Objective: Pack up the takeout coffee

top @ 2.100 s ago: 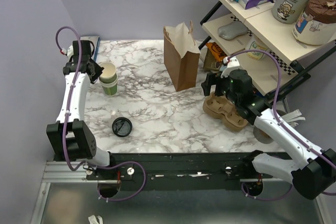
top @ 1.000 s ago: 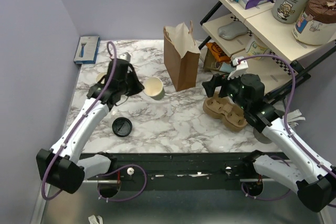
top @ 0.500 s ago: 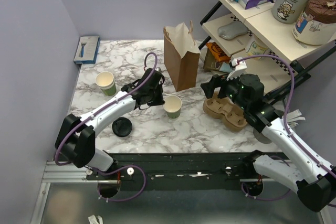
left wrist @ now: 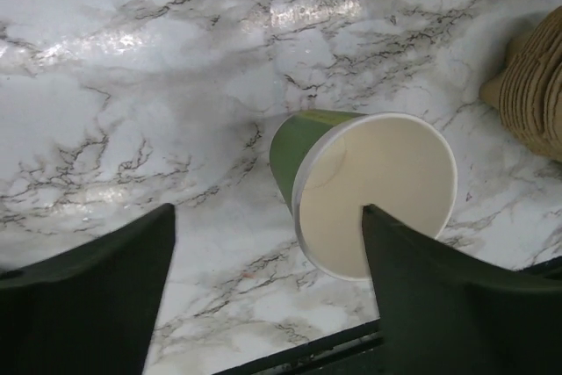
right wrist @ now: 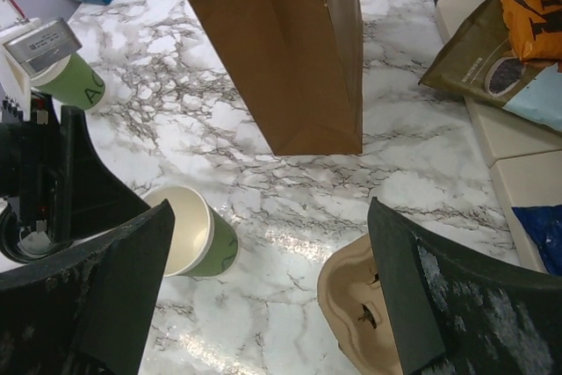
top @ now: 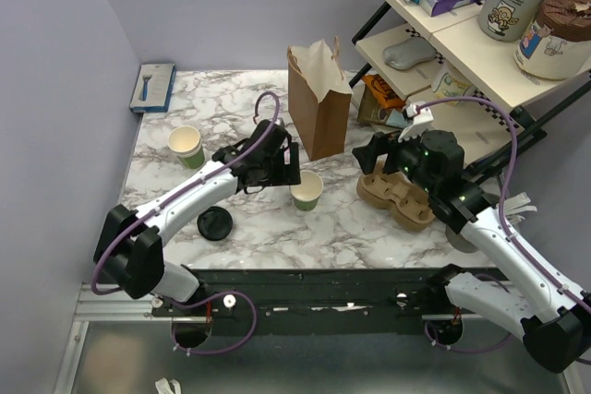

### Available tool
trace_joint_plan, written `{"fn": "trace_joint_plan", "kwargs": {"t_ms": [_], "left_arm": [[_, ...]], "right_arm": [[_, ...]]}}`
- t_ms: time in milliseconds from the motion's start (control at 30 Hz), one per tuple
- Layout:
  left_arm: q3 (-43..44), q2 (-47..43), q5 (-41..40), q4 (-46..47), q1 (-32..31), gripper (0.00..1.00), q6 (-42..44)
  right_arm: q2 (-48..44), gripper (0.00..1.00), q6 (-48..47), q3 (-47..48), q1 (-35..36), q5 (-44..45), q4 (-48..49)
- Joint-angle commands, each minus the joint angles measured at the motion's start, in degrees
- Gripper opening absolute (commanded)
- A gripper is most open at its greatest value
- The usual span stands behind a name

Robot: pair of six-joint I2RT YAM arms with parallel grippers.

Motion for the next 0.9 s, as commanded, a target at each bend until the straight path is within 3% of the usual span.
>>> {"fn": "trace_joint_plan", "kwargs": {"t_ms": [0, 133, 200, 267, 367, 567, 800, 867], "left_arm": [[0.72, -8.79, -10.16, -6.69, 0.07, 0.99, -1.89], [-2.25, -16.08, -20.80, -18.02, 3.49, 0.99, -12.77], [-4.89, -20.83, -21.98, -24.09, 6.74, 0.99, -18.56], [-10.16, -25.64, -21.02, -27.43, 13.94, 0.99, -20.61], [-16.41, -31.89, -20.31, -29.20, 20.02, 0.99, -24.39], [-24.94, -38.51, -18.12, -23.96, 22.92, 0.99, -26.25], [-29.95, -32.89, -14.25, -16.30, 24.77, 0.99, -26.60], [-31.36, -32.27, -11.88, -11.83, 24.86, 0.94, -25.11]], "right_arm": [[0.51, 1.00, -1.21, -0.32, 0.30, -6.49, -0.33], [2.18, 1.00, -2.35, 0.46, 1.35, -11.08, 0.47], [3.41, 1.00, -3.67, 1.08, 2.84, -10.91, 0.64], [4.90, 1.00, -5.25, 2.65, 6.09, -9.25, 0.65], [8.15, 1.00, -5.25, 4.59, 8.03, -8.44, 0.03], [9.48, 1.00, -5.08, 4.86, 8.82, -9.85, 0.82], [8.60, 1.00, -4.90, 3.98, 8.82, -9.42, 1.00], [8.25, 0.99, -5.08, 3.54, 8.82, -9.33, 1.00]]}}
